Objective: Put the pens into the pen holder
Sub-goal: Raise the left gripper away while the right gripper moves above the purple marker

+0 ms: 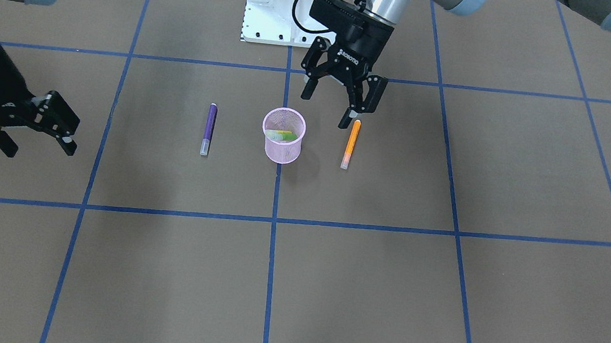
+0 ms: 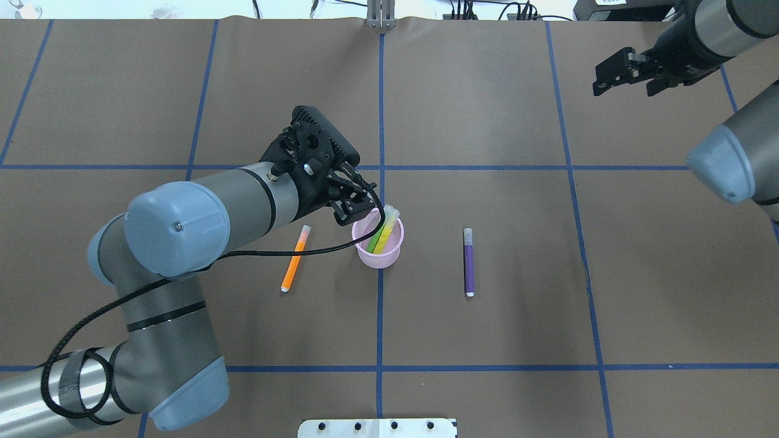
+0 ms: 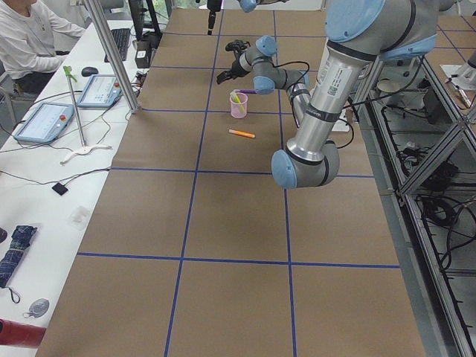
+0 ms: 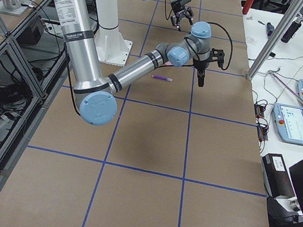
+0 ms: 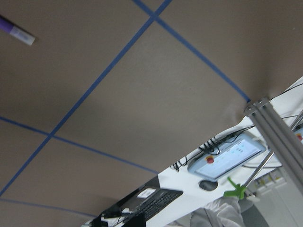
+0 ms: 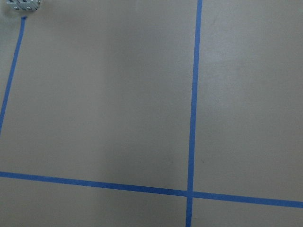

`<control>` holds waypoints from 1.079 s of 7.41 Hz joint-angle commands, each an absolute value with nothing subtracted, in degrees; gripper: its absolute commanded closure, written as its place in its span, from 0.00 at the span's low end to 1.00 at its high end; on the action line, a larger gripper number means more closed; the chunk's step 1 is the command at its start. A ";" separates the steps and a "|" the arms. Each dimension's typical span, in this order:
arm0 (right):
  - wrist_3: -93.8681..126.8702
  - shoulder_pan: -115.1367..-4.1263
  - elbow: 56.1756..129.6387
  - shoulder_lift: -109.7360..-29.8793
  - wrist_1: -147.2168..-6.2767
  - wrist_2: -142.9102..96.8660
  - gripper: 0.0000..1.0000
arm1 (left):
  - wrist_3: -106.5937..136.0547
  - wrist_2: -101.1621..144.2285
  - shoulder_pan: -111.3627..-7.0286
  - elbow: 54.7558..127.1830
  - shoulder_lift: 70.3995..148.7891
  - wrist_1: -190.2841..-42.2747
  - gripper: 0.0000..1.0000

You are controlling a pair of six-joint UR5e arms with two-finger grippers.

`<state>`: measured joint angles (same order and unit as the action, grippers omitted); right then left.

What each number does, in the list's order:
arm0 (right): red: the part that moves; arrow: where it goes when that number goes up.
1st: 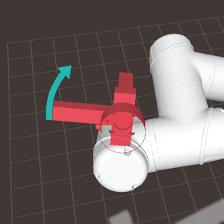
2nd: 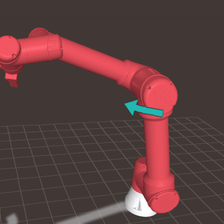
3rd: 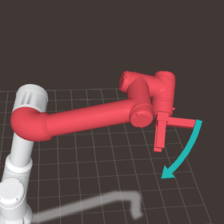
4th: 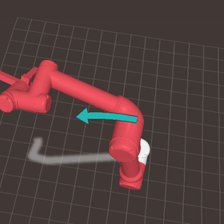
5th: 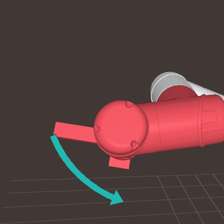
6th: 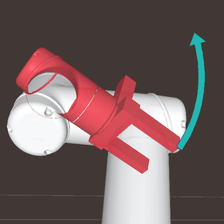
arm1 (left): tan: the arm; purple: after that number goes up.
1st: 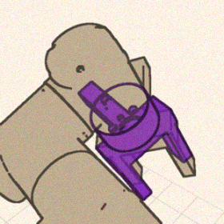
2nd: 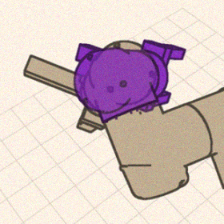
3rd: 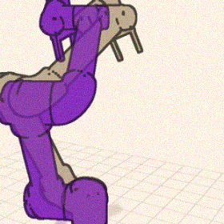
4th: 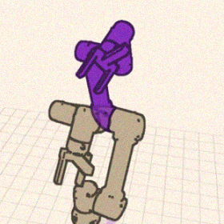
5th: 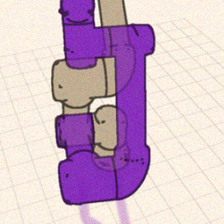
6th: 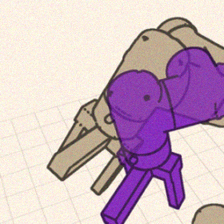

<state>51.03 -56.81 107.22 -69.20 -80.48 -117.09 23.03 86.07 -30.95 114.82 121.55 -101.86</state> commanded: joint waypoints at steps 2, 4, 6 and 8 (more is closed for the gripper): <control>65.35 -43.99 110.65 -69.34 -78.49 -104.19 0.00 | 24.26 103.95 -42.78 116.89 118.59 -86.84 0.00; 66.88 -37.47 110.22 -69.52 -79.10 -99.33 0.00 | 24.17 104.50 -44.82 116.89 113.75 -87.36 0.00; 66.80 -31.15 107.94 -69.00 -78.93 -94.16 0.00 | 29.14 104.50 -44.82 116.98 113.47 -88.32 0.00; 69.94 -27.96 103.73 -67.77 -78.31 -91.68 0.00 | 29.71 104.50 -44.74 116.81 113.38 -90.44 0.00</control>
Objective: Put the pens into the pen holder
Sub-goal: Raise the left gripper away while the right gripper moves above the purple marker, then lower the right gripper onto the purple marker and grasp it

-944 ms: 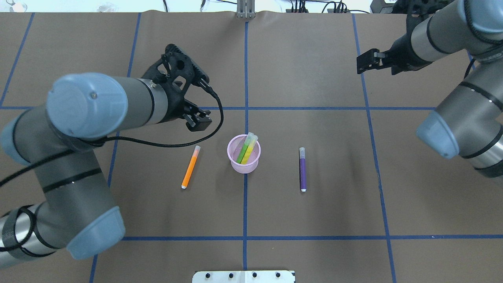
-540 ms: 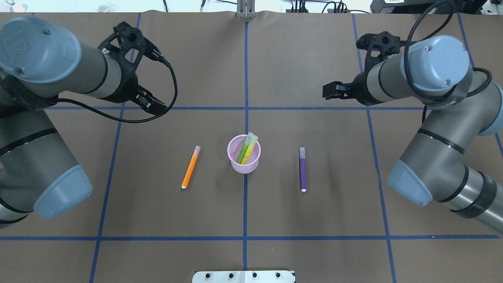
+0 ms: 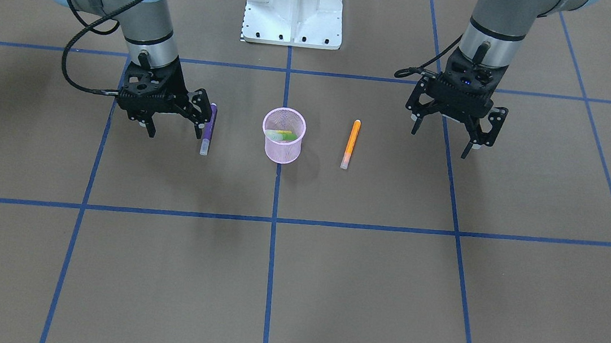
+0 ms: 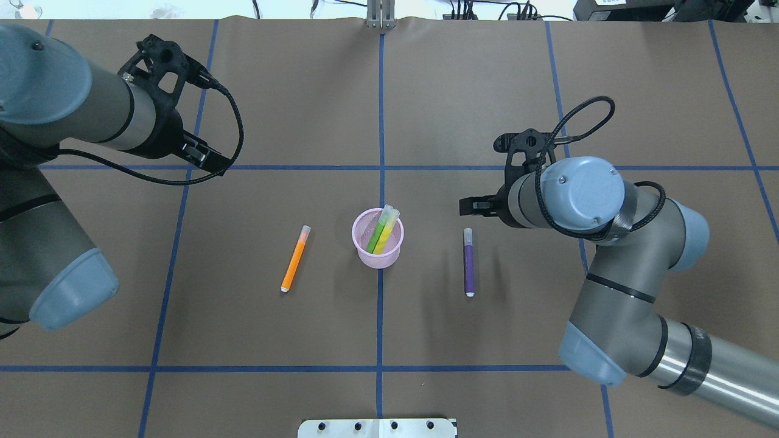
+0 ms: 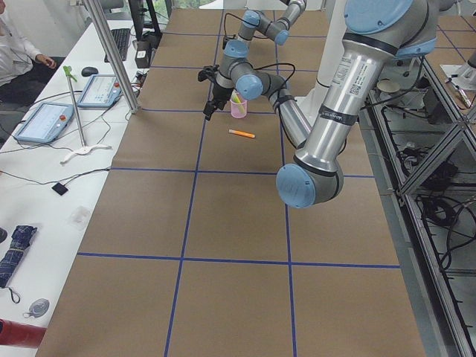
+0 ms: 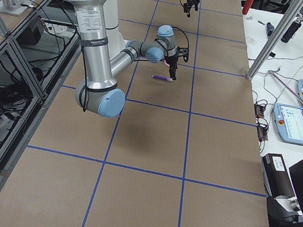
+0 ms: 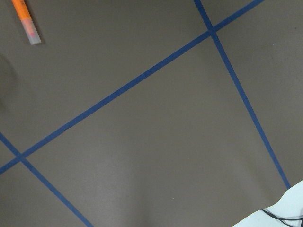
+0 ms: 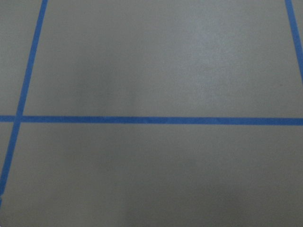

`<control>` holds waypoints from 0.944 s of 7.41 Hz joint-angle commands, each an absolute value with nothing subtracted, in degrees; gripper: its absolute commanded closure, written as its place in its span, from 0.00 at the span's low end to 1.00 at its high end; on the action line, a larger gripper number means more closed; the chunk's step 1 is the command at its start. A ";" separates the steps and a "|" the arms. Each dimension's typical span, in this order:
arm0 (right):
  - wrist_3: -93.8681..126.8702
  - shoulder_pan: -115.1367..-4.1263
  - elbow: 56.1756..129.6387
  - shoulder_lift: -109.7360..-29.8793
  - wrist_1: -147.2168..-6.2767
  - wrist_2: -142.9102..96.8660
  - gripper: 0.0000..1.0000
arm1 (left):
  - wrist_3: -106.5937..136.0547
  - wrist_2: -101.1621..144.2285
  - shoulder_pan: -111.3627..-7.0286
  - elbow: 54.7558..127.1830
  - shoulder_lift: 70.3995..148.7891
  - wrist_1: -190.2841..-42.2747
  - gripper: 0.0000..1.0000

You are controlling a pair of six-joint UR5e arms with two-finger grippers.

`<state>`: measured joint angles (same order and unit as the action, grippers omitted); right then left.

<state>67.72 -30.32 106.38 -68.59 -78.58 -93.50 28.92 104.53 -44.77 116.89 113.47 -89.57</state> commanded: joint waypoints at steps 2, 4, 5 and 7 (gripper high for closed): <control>71.88 -26.73 100.47 -65.74 -78.31 -90.09 0.04 | 32.32 104.41 -44.65 116.81 113.55 -90.53 0.00; 75.39 -25.15 100.37 -65.74 -78.92 -89.56 0.24 | 35.15 104.24 -44.21 117.16 113.73 -90.70 0.00; 75.50 -24.35 100.28 -65.74 -79.19 -87.73 0.32 | 35.24 104.41 -44.30 117.85 113.64 -91.49 0.00; 76.72 -23.47 100.02 -65.65 -80.42 -87.19 0.41 | 36.03 104.41 -44.21 118.04 113.64 -91.58 0.00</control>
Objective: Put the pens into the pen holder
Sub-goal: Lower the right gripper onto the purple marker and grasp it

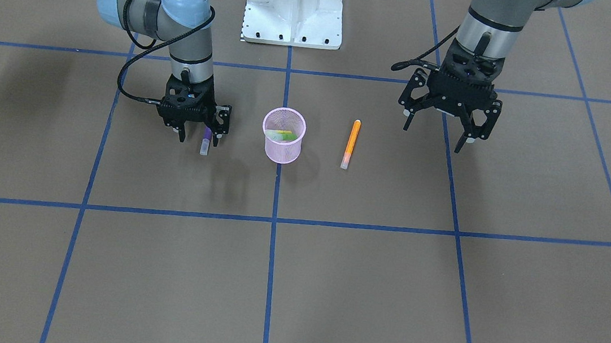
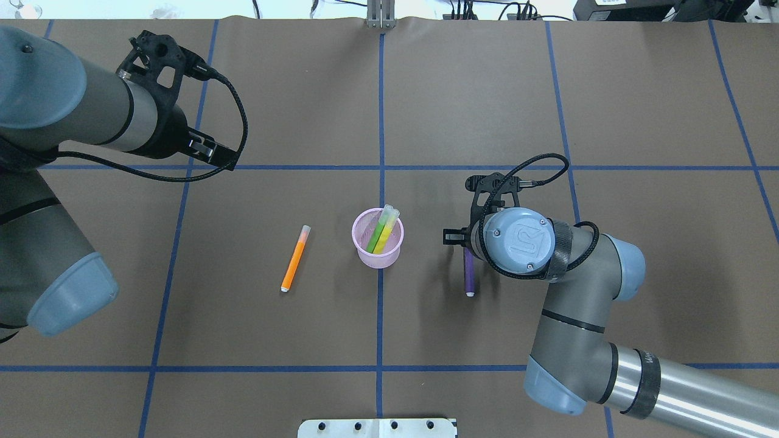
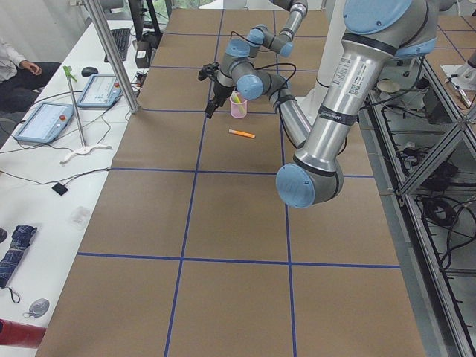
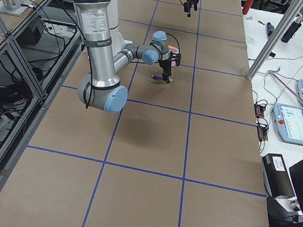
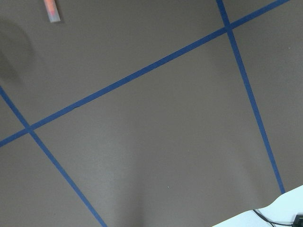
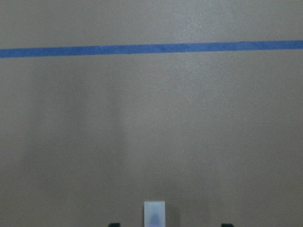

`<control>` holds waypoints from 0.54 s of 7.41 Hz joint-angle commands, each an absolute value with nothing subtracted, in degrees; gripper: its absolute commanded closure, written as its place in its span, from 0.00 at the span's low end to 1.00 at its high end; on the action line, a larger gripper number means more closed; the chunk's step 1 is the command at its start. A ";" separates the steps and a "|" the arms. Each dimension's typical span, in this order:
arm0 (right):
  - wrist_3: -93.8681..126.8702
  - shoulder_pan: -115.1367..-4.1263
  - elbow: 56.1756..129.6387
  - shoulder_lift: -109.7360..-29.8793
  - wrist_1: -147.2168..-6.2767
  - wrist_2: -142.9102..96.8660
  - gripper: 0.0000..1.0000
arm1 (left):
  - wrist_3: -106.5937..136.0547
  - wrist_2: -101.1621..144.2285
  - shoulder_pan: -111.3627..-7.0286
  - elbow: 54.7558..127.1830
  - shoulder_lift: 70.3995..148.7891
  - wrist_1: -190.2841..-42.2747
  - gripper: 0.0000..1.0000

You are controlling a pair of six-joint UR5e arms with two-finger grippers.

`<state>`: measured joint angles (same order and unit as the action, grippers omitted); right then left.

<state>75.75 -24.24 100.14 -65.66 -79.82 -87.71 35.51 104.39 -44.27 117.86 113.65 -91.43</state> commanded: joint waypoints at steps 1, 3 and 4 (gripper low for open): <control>77.34 -23.12 100.02 -65.57 -80.51 -87.01 0.41 | 36.04 104.41 -44.12 118.04 113.73 -91.58 0.00; 78.30 -22.42 99.93 -65.57 -80.77 -87.01 0.45 | 35.95 104.41 -44.21 118.04 113.73 -91.58 0.00; 78.31 -22.33 100.02 -65.39 -81.38 -87.01 0.45 | 36.03 104.41 -44.21 118.21 113.64 -91.58 0.00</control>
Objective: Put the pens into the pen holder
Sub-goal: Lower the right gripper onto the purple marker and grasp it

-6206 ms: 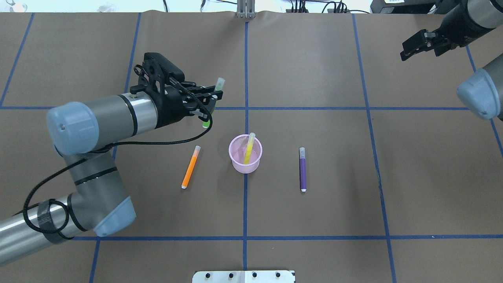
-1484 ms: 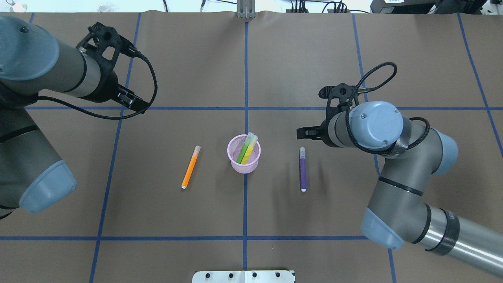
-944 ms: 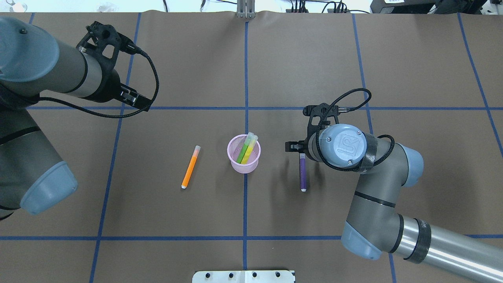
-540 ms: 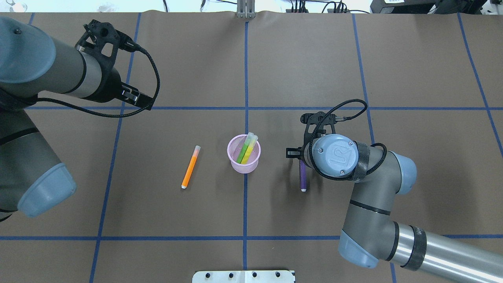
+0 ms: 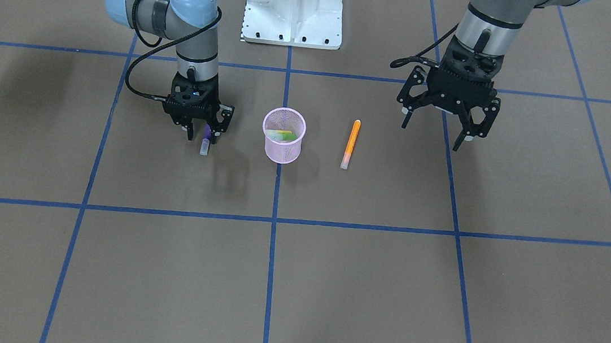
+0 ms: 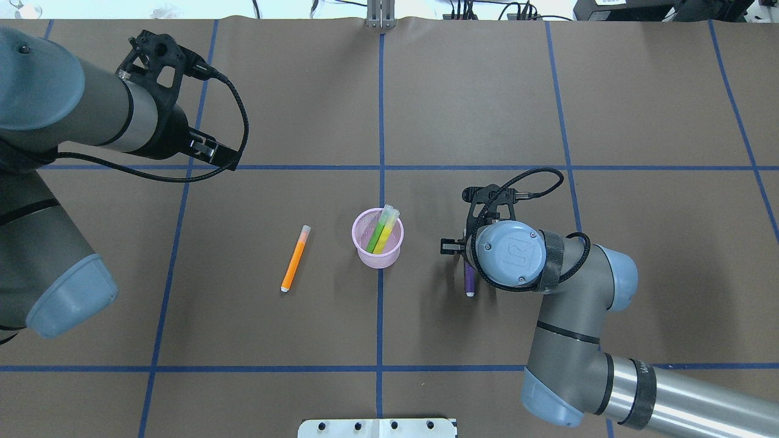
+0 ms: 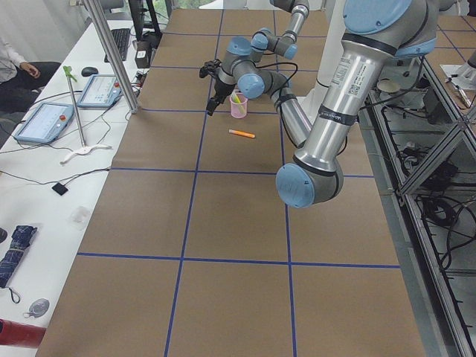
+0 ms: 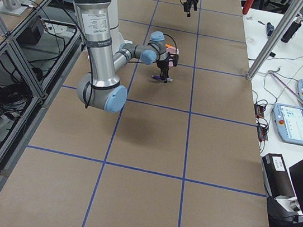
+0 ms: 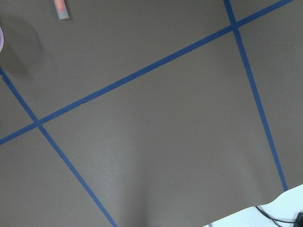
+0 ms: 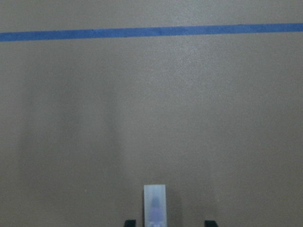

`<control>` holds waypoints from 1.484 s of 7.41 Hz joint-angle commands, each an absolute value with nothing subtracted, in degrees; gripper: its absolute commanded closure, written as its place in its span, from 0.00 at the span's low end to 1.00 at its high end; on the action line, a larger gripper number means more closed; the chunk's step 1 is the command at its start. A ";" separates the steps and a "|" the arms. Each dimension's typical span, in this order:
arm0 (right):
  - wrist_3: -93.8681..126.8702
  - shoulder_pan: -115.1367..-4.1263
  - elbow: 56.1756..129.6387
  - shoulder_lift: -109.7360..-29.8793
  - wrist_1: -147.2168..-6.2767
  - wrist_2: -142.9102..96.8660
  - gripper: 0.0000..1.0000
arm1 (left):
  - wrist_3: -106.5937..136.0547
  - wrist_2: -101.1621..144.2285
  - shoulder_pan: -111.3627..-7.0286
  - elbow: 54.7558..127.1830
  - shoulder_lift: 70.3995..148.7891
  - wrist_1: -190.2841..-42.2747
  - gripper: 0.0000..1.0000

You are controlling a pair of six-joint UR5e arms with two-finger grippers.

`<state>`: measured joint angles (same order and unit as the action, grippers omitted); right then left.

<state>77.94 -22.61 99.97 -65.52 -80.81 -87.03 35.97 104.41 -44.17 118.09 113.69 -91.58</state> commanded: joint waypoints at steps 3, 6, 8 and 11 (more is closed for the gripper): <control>80.50 -22.24 100.11 -64.60 -81.83 -87.01 1.00 | 36.04 104.41 -44.21 118.65 113.64 -91.58 0.00; 80.51 -22.67 101.16 -63.20 -81.83 -85.36 1.00 | 36.12 104.50 -44.03 118.56 113.64 -91.58 0.00; 80.51 -22.68 104.92 -62.05 -81.04 -71.53 1.00 | 37.00 104.50 -43.86 117.95 113.73 -91.58 0.00; 84.08 -19.35 108.02 -62.14 -80.86 -47.53 1.00 | 37.00 104.59 -43.51 115.15 114.43 -91.67 0.00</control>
